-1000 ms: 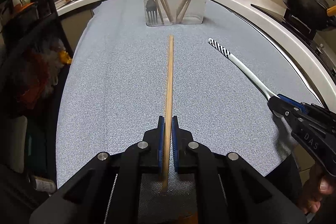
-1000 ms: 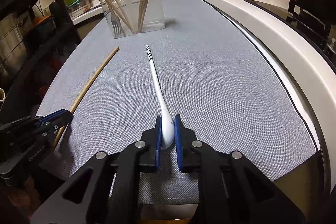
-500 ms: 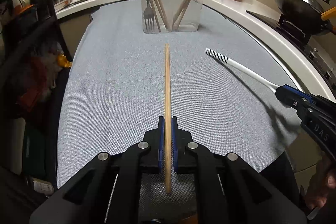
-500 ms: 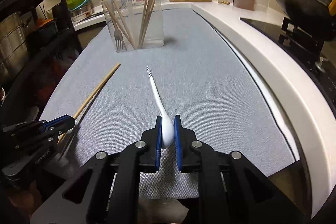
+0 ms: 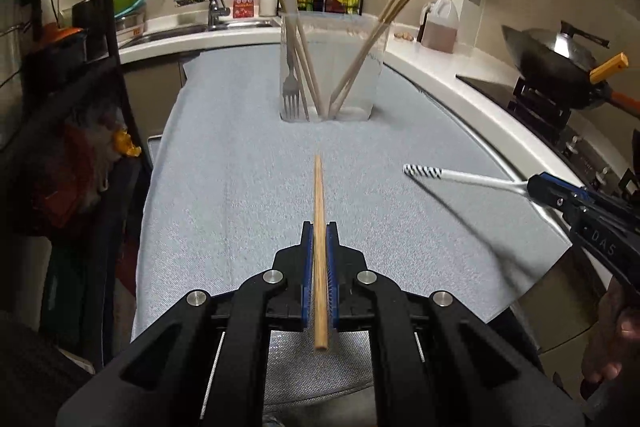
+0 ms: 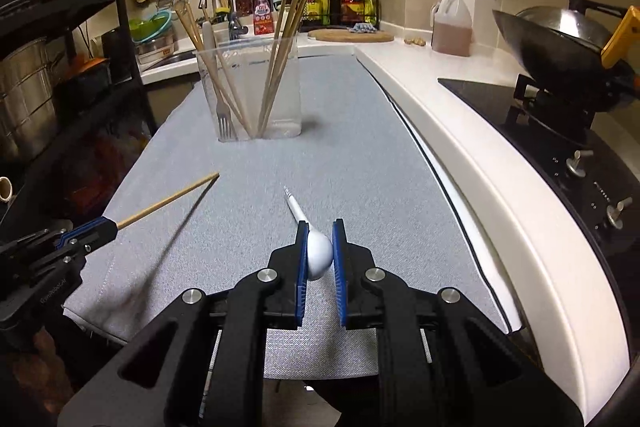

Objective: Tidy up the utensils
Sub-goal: 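Lift the chopstick and spoon and carry both over the clear container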

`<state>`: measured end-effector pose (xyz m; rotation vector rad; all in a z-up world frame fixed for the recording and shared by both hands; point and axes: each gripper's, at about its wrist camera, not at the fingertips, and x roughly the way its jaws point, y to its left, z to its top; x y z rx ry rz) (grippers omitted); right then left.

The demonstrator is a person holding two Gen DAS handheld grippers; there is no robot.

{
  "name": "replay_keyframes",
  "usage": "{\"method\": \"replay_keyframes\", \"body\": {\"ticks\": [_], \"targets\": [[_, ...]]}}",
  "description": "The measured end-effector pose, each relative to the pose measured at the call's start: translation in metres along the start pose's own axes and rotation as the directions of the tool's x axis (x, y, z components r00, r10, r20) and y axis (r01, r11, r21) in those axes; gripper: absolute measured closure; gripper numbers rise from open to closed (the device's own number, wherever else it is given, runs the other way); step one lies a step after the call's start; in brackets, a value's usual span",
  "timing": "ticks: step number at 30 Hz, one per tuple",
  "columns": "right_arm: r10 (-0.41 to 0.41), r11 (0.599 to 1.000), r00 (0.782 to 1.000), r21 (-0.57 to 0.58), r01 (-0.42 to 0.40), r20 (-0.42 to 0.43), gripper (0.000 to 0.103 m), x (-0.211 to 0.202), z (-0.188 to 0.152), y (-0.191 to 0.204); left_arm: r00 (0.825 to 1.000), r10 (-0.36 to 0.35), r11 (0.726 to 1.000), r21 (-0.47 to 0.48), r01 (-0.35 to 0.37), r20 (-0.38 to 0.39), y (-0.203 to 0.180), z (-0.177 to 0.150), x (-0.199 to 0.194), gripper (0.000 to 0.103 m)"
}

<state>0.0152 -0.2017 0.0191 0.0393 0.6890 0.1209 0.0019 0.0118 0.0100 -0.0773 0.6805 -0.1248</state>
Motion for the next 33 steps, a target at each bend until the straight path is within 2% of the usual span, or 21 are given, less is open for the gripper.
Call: {"method": "replay_keyframes", "body": {"ticks": [10, 17, 26, 33], "targets": [[-0.001, 0.999, 0.998, -0.033, 0.003, 0.056, 0.091, -0.016, 0.018, 0.002, 0.992, -0.003, 1.0, 0.015, 0.001, 0.125, 0.001, 0.029, -0.026, 0.097], [0.017, 0.998, 0.997, -0.058, -0.013, 0.072, 0.091, -0.018, 0.037, 0.006, 0.987, -0.004, 1.0, 0.009, 0.003, 0.163, 0.002, 0.056, -0.035, 0.097], [0.057, 0.994, 0.997, -0.097, -0.052, 0.053, 0.091, -0.016, 0.063, 0.02, 0.983, -0.018, 1.0, 0.018, 0.015, 0.182, -0.003, 0.077, -0.042, 0.097], [0.068, 0.984, 0.998, -0.167, -0.068, -0.003, 0.091, -0.009, 0.088, 0.035, 0.987, -0.029, 1.0, 0.016, 0.027, 0.161, 0.0, 0.092, -0.043, 0.097]]}}
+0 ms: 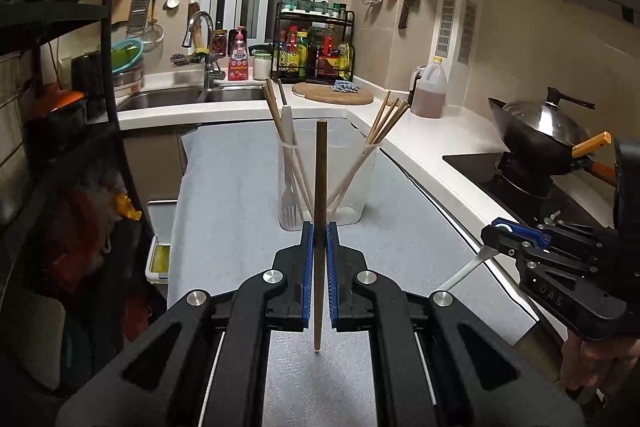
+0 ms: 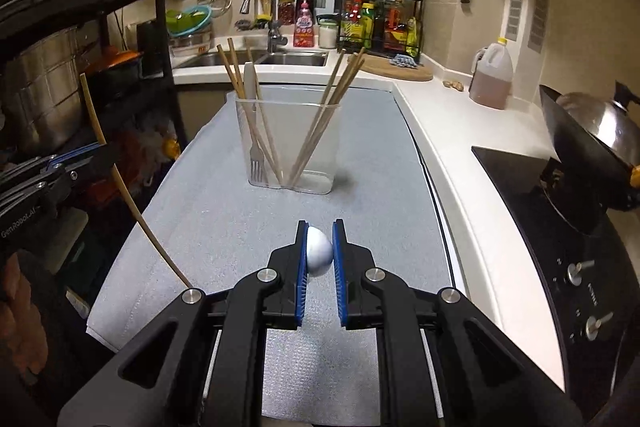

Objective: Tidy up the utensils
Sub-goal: 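Lift the chopstick and spoon and carry both over the clear container, then lower the chopstick and spoon into the container and open both tools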

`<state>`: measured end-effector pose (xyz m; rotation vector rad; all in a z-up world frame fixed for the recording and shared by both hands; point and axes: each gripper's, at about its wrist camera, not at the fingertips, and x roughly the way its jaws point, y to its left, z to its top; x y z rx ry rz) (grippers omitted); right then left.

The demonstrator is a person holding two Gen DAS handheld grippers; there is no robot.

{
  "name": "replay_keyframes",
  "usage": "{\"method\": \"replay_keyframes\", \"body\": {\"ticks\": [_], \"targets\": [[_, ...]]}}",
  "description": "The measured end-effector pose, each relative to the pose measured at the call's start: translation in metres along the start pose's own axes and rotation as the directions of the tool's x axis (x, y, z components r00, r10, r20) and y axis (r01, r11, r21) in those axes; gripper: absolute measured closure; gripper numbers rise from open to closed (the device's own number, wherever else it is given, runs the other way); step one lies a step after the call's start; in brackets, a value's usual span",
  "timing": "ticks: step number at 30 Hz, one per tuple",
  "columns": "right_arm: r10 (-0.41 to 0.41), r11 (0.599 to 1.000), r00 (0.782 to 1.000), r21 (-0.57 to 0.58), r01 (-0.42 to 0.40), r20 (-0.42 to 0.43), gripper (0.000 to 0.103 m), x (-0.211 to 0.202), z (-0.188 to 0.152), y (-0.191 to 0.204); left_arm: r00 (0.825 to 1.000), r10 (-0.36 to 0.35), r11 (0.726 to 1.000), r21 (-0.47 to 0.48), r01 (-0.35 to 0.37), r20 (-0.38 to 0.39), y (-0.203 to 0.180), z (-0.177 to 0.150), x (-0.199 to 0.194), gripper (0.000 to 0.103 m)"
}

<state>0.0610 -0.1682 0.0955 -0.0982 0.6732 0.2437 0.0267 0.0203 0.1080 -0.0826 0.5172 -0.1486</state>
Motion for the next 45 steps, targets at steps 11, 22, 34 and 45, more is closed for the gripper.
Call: {"method": "replay_keyframes", "body": {"ticks": [11, 22, 34, 45], "targets": [[0.02, 0.996, 0.999, -0.086, -0.024, -0.049, 0.091, 0.006, 0.042, 0.008, 0.998, -0.02, 1.0, -0.026, 0.018, -0.063, 0.014, 0.026, 0.013, 0.097], [0.064, 0.989, 0.998, -0.13, -0.065, -0.015, 0.091, 0.003, 0.117, 0.003, 0.997, -0.037, 0.999, 0.003, 0.037, -0.075, 0.023, 0.094, 0.032, 0.097], [0.046, 0.987, 0.991, -0.161, -0.026, 0.126, 0.091, 0.02, 0.22, 0.0, 0.993, -0.083, 0.996, 0.019, 0.082, 0.081, 0.014, 0.207, 0.059, 0.097], [0.068, 0.983, 0.997, -0.174, -0.061, 0.033, 0.091, 0.127, 0.196, 0.005, 0.995, -0.086, 0.996, 0.008, 0.086, -0.057, 0.016, 0.169, 0.171, 0.097]]}}
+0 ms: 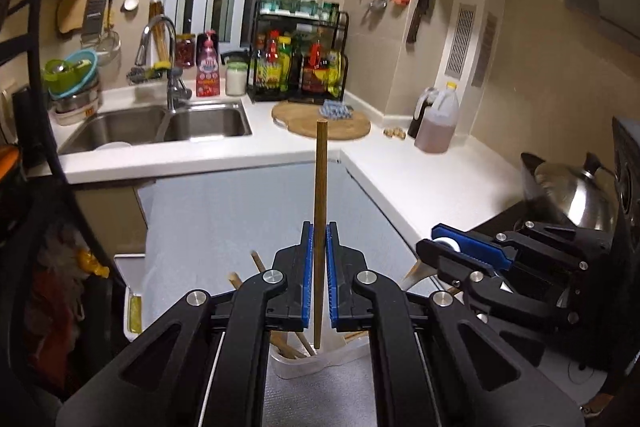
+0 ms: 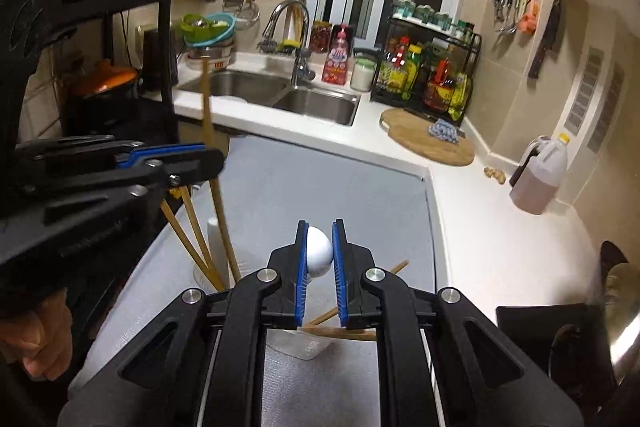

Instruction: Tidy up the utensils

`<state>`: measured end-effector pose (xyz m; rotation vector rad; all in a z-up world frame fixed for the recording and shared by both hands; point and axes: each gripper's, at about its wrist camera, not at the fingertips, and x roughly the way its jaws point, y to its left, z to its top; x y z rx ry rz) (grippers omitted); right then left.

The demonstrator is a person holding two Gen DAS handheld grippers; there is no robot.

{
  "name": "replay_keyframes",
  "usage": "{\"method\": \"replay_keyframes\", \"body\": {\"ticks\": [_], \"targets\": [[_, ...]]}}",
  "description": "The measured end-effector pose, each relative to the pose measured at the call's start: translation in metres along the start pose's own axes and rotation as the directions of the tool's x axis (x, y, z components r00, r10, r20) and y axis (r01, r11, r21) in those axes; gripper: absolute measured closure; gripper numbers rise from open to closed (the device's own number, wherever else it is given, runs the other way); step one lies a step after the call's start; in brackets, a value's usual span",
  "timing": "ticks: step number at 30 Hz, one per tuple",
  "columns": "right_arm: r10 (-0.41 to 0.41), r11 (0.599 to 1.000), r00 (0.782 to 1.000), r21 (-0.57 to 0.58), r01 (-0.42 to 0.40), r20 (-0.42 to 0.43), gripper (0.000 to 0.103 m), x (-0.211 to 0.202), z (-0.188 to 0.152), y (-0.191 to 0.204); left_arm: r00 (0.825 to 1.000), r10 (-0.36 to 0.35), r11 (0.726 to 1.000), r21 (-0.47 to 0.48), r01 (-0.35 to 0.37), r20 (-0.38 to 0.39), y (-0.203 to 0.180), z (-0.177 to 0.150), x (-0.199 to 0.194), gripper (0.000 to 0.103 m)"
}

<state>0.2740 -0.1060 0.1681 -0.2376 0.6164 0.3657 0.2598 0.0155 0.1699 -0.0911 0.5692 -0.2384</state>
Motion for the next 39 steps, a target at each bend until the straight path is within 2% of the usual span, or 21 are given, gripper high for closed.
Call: {"method": "replay_keyframes", "body": {"ticks": [5, 8, 11, 13, 16, 17, 20, 22, 23, 24, 25, 27, 30, 32, 34, 36, 39], "targets": [[0.015, 1.0, 0.999, 0.004, -0.015, -0.047, 0.091, 0.029, -0.018, 0.002, 0.999, 0.007, 1.0, 0.006, -0.007, -0.047, 0.001, -0.02, 0.027, 0.097], [0.013, 1.0, 0.998, 0.008, -0.012, -0.063, 0.089, 0.036, -0.026, 0.002, 0.998, 0.006, 1.0, -0.003, -0.007, -0.058, 0.005, -0.027, 0.029, 0.095], [0.016, 1.0, 0.998, 0.022, -0.015, -0.056, 0.085, 0.031, -0.028, -0.002, 0.999, 0.017, 1.0, -0.011, -0.018, -0.042, 0.006, -0.025, 0.019, 0.084], [0.004, 1.0, 0.999, 0.028, -0.003, -0.039, 0.069, 0.02, -0.027, -0.004, 1.0, 0.02, 1.0, -0.016, -0.02, -0.016, 0.007, -0.021, 0.005, 0.076], [-0.011, 0.999, 1.0, 0.035, 0.011, -0.003, 0.064, -0.001, -0.027, -0.006, 0.999, 0.038, 0.999, -0.013, -0.038, 0.036, 0.006, -0.016, -0.025, 0.073], [-0.017, 0.999, 1.0, 0.037, 0.016, 0.014, 0.062, -0.01, -0.026, -0.007, 0.998, 0.042, 0.999, -0.014, -0.041, 0.054, 0.006, -0.016, -0.037, 0.068], [-0.041, 0.997, 0.994, 0.064, 0.034, 0.103, 0.047, -0.052, -0.033, -0.007, 0.993, 0.054, 0.999, -0.008, -0.054, 0.106, 0.002, -0.022, -0.072, 0.053], [-0.064, 0.994, 0.986, 0.095, 0.049, 0.154, 0.028, -0.079, -0.043, -0.007, 0.989, 0.065, 0.998, -0.006, -0.065, 0.132, 0.0, -0.031, -0.092, 0.043], [-0.076, 0.991, 0.981, 0.122, 0.055, 0.181, 0.021, -0.094, -0.052, -0.007, 0.987, 0.067, 0.998, -0.008, -0.067, 0.145, 0.0, -0.038, -0.103, 0.034], [-0.086, 0.988, 0.976, 0.142, 0.058, 0.201, 0.009, -0.104, -0.06, -0.008, 0.985, 0.073, 0.997, -0.012, -0.072, 0.155, 0.0, -0.048, -0.113, 0.027], [-0.101, 0.985, 0.971, 0.157, 0.067, 0.218, 0.005, -0.115, -0.072, -0.006, 0.984, 0.079, 0.997, -0.015, -0.078, 0.159, 0.0, -0.059, -0.12, 0.025], [-0.14, 0.978, 0.966, 0.181, 0.102, 0.215, 0.005, -0.128, -0.094, -0.005, 0.983, 0.099, 0.995, -0.034, -0.095, 0.152, 0.0, -0.086, -0.13, 0.016], [-0.161, 0.969, 0.97, 0.218, 0.12, 0.181, 0.005, -0.128, -0.12, -0.013, 0.982, 0.139, 0.989, -0.074, -0.13, 0.128, -0.002, -0.125, -0.13, 0.009], [-0.201, 0.947, 0.968, 0.284, 0.153, 0.148, 0.005, -0.121, -0.138, -0.023, 0.98, 0.163, 0.983, -0.103, -0.151, 0.113, -0.003, -0.145, -0.122, 0.008], [-0.21, 0.926, 0.971, 0.342, 0.161, 0.111, 0.005, -0.11, -0.151, -0.03, 0.978, 0.194, 0.976, -0.119, -0.184, 0.08, -0.004, -0.155, -0.111, 0.008], [-0.184, 0.931, 0.981, 0.33, 0.153, 0.064, 0.005, -0.094, -0.154, -0.028, 0.978, 0.201, 0.973, -0.129, -0.193, 0.055, -0.003, -0.156, -0.103, 0.008], [-0.187, 0.938, 0.979, 0.312, 0.153, 0.081, 0.005, -0.09, -0.156, -0.019, 0.974, 0.219, 0.969, -0.135, -0.209, 0.06, 0.001, -0.155, -0.098, 0.008]]}}
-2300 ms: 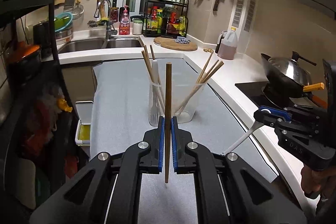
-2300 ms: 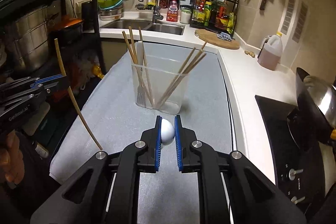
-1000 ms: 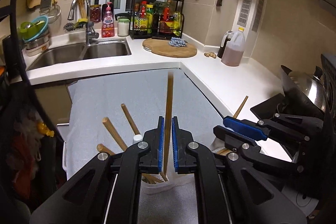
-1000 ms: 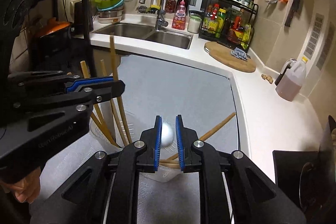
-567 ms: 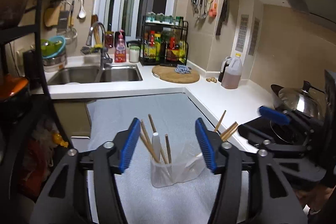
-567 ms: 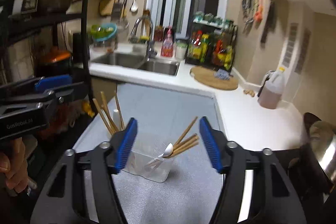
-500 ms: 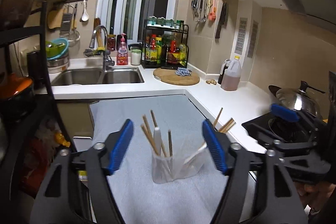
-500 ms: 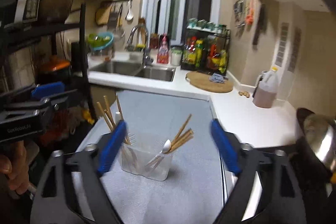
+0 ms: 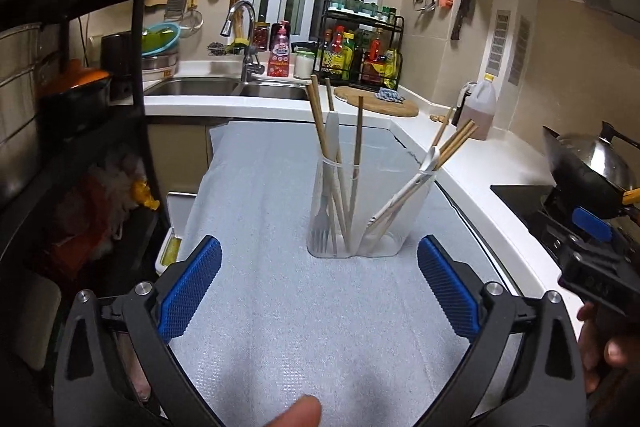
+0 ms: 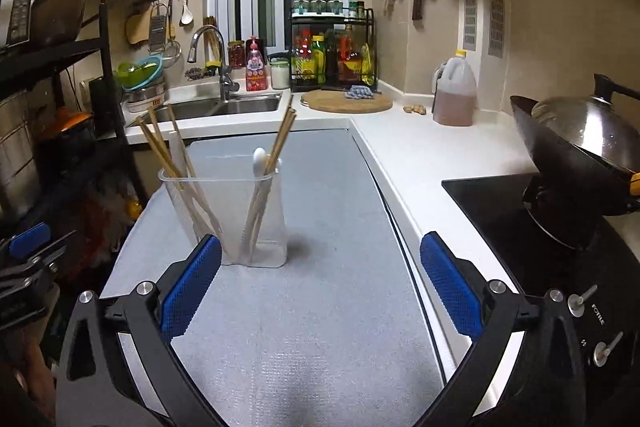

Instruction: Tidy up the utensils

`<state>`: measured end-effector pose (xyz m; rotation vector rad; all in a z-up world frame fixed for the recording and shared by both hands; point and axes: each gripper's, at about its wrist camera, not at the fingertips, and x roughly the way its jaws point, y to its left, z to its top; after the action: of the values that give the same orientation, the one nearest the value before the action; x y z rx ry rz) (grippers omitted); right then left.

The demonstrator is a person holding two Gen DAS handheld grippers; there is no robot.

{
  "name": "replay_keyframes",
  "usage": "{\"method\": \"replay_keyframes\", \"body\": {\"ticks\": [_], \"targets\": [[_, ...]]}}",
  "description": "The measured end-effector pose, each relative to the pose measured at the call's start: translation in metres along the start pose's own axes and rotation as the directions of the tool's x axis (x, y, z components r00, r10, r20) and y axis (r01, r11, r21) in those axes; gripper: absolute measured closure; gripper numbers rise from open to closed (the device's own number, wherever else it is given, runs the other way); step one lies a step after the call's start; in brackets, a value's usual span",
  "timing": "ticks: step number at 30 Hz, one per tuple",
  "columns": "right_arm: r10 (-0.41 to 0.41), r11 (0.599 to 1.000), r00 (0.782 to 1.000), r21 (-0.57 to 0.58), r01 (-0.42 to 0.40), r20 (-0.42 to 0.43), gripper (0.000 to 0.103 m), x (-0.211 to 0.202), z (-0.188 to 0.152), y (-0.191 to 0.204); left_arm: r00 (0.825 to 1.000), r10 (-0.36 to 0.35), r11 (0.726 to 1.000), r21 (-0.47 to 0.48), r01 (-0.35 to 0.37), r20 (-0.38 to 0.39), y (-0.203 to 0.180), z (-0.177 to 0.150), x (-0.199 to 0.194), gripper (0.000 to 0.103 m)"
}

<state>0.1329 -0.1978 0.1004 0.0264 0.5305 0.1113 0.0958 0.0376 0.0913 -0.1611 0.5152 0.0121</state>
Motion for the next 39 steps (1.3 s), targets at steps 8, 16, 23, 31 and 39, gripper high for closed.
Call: {"method": "replay_keyframes", "body": {"ticks": [8, 16, 23, 31, 39], "targets": [[-0.003, 0.999, 1.0, -0.04, 0.003, 0.008, 0.005, -0.003, -0.007, 0.011, 0.999, 0.028, 1.0, 0.011, -0.028, -0.019, -0.002, -0.008, 0.008, 0.008], [-0.006, 0.999, 1.0, -0.049, 0.007, 0.004, 0.005, -0.002, -0.012, 0.012, 0.999, 0.038, 0.999, 0.014, -0.038, -0.008, -0.002, -0.01, 0.006, 0.008], [-0.007, 0.999, 1.0, -0.052, 0.007, 0.002, 0.005, -0.003, -0.014, 0.013, 0.999, 0.037, 0.999, 0.021, -0.037, 0.001, -0.005, -0.011, 0.005, 0.008], [-0.007, 0.998, 1.0, -0.056, 0.007, 0.002, 0.005, -0.004, -0.013, 0.013, 0.999, 0.037, 0.999, 0.024, -0.037, 0.013, -0.005, -0.011, 0.003, 0.008], [-0.01, 0.998, 1.0, -0.056, 0.01, 0.004, 0.005, -0.004, -0.014, 0.014, 0.999, 0.036, 0.999, 0.025, -0.037, 0.018, -0.005, -0.01, 0.003, 0.008]]}}
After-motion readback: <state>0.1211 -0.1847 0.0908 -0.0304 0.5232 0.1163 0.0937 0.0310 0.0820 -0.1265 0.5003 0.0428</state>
